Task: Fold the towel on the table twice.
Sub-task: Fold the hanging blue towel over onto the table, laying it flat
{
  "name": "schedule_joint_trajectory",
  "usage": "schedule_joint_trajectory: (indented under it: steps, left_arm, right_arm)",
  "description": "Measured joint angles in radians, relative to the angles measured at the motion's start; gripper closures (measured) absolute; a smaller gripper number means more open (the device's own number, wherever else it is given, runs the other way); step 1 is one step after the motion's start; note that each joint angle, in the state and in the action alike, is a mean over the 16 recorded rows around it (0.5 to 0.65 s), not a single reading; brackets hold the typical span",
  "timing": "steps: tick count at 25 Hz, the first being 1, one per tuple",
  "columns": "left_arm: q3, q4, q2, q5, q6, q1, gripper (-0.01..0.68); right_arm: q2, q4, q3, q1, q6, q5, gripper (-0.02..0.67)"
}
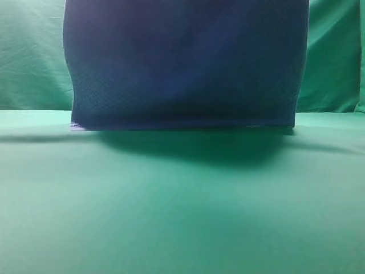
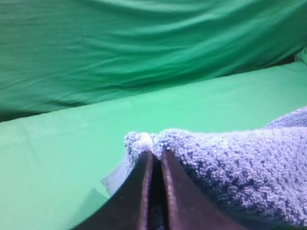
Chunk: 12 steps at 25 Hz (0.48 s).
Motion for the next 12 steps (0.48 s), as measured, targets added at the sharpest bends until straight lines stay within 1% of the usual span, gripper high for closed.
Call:
schedule_joint_trajectory:
  steps: [6,12]
  left_arm:
    - [0.032,-0.001,-0.025,0.080,0.000,0.000,0.673]
    - [0.139,-0.020,-0.085,0.085,0.000,0.000,0.673]
  right_arm:
    - [-0.113,-0.003,0.186,-0.002,0.015,-0.027,0.649]
    - [-0.244,0.001,0.378,-0.003,0.020,-0.080,0.649]
